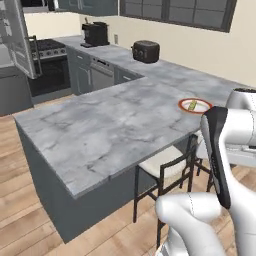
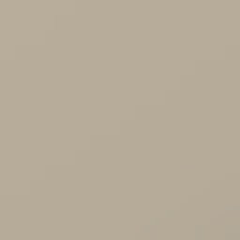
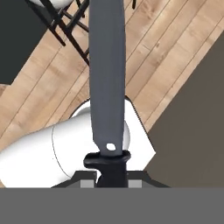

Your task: Retrieve the butter from the fridge and place it on a plate on the dining table. Then retrieve the butter knife by the fridge and place it near the plate.

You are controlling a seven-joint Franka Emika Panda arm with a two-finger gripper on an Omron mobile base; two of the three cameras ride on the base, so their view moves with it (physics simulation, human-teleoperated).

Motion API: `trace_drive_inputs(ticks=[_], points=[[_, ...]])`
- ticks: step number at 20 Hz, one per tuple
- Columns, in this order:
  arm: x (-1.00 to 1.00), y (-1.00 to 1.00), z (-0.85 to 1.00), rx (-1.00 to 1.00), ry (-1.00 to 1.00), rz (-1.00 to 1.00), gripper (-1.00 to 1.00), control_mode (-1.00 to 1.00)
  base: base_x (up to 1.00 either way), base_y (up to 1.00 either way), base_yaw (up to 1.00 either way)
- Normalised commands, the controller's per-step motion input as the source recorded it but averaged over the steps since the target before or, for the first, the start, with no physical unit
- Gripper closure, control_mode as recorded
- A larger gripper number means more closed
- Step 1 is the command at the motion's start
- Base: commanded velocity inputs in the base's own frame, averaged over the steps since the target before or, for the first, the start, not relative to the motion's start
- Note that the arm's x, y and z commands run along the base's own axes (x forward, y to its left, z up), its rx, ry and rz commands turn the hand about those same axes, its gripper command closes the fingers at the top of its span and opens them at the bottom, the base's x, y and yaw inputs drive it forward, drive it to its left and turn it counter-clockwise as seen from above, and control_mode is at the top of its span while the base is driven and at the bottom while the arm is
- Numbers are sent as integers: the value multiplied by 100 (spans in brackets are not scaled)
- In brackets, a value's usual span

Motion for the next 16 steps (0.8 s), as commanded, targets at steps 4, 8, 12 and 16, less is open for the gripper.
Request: trace_drive_inputs(ticks=[4, 8, 12, 16], points=[[0, 0, 0, 0, 0, 0, 100, 100, 0, -100, 40], [0, 0, 0, 0, 0, 0, 100, 100, 0, -100, 39], [0, 0, 0, 0, 0, 0, 100, 100, 0, -100, 38], [0, 0, 0, 0, 0, 0, 100, 100, 0, -100, 37]])
